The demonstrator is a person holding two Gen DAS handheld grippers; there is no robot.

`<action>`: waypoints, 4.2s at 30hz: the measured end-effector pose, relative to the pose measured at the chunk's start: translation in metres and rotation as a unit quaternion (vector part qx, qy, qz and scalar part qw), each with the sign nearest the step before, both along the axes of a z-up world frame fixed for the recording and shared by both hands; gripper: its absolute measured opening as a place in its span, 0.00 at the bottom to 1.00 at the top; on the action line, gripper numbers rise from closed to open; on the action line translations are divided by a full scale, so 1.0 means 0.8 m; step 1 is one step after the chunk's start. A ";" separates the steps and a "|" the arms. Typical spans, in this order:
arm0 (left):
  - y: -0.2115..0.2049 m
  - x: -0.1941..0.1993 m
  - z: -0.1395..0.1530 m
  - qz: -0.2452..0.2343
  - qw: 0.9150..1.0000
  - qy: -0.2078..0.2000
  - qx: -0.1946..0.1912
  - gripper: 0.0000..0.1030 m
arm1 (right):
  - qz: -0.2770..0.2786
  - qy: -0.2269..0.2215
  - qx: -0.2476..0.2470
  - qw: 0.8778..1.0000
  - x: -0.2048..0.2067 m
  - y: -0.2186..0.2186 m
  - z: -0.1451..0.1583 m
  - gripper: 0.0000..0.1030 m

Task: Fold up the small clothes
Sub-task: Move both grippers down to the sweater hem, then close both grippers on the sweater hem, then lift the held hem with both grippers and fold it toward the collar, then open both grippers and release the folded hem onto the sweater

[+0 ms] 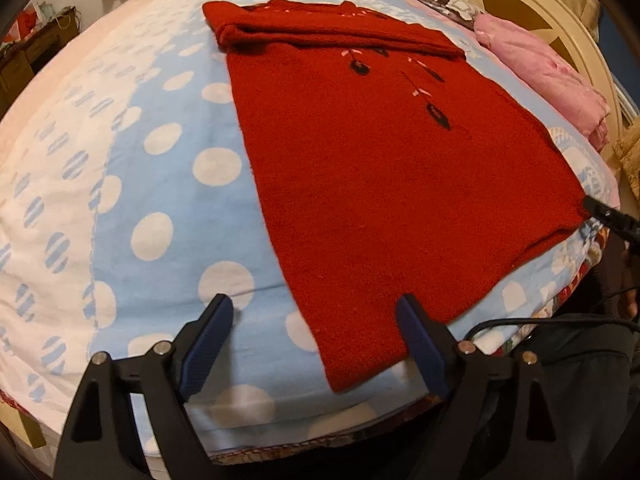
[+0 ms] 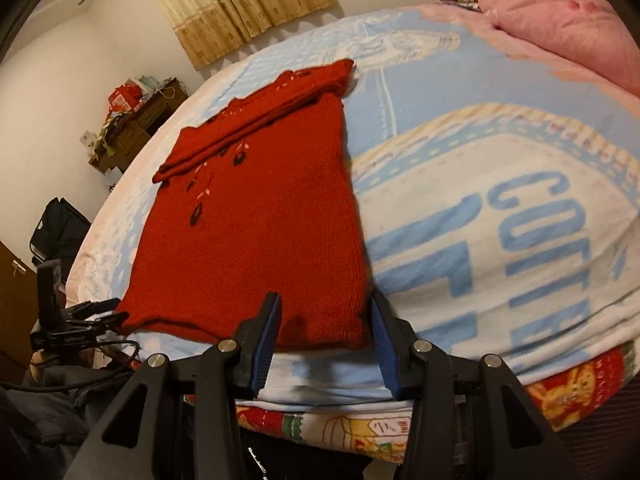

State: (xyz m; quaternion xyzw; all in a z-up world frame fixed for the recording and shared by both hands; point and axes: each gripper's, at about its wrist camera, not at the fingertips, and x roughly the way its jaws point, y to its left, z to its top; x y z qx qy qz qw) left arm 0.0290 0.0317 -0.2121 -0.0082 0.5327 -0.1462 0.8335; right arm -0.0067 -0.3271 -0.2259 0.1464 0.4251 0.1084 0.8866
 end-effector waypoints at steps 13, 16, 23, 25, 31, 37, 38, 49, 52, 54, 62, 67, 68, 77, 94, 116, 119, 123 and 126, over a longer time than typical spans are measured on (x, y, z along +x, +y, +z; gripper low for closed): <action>-0.004 -0.012 0.015 -0.047 0.998 -0.023 -0.028 0.31 | 0.010 -0.010 0.074 0.997 0.000 -0.014 0.001 0.10; -0.006 -0.013 0.018 -0.045 0.998 -0.030 -0.024 0.20 | 0.005 -0.008 0.074 0.997 0.001 -0.018 -0.001 0.10; 0.022 -0.010 0.043 -0.016 0.996 -0.075 -0.048 0.08 | 0.011 -0.069 0.121 0.990 -0.009 -0.030 0.038 0.08; 0.024 -0.013 0.062 -0.018 0.993 -0.112 -0.039 0.08 | 0.013 -0.083 0.137 0.987 -0.006 -0.033 0.052 0.08; 0.028 0.002 0.104 -0.025 0.982 -0.189 -0.010 0.08 | 0.014 -0.113 0.166 0.980 0.023 -0.035 0.087 0.08; 0.047 0.048 0.123 -0.004 0.981 -0.185 -0.064 0.08 | 0.010 -0.127 0.180 0.975 0.060 -0.038 0.113 0.07; 0.048 0.055 0.126 -0.001 0.980 -0.184 -0.070 0.08 | 0.010 -0.130 0.182 0.975 0.069 -0.038 0.120 0.07; 0.061 0.130 0.147 0.007 0.974 -0.187 -0.126 0.07 | 0.011 -0.125 0.175 0.976 0.169 -0.040 0.165 0.07; 0.059 0.160 0.150 0.009 0.974 -0.187 -0.130 0.07 | 0.009 -0.126 0.168 0.978 0.203 -0.038 0.176 0.07; 0.061 0.178 0.153 0.014 0.973 -0.185 -0.136 0.07 | 0.010 -0.126 0.167 0.978 0.226 -0.036 0.186 0.07; 0.069 0.246 0.172 0.027 0.973 -0.187 -0.135 0.07 | 0.006 -0.127 0.146 0.981 0.310 -0.015 0.210 0.07; 0.077 0.295 0.176 0.043 0.973 -0.190 -0.123 0.07 | -0.011 -0.119 0.140 0.983 0.365 -0.011 0.207 0.07; 0.079 0.304 0.173 0.046 0.974 -0.186 -0.122 0.07 | -0.014 -0.114 0.139 0.984 0.378 -0.009 0.205 0.07; 0.087 0.366 0.140 0.072 0.979 -0.147 -0.123 0.07 | -0.027 -0.075 0.123 0.989 0.455 0.001 0.175 0.07; 0.081 0.452 0.072 0.105 0.985 -0.100 -0.098 0.08 | -0.071 0.019 0.073 0.995 0.617 0.021 0.075 0.09; 0.053 0.364 0.041 0.094 0.983 -0.132 0.087 0.52 | 0.055 0.006 -0.182 0.982 0.434 0.101 0.024 0.51; 0.058 0.354 0.044 0.099 0.982 -0.140 0.074 0.56 | 0.045 0.000 -0.203 0.978 0.418 0.095 0.022 0.51; 0.052 0.337 0.052 0.100 0.982 -0.147 0.071 0.64 | 0.039 0.005 -0.205 0.978 0.409 0.089 0.019 0.51; 0.050 0.330 0.050 0.098 0.981 -0.150 0.078 0.65 | 0.031 0.006 -0.199 0.979 0.407 0.087 0.026 0.51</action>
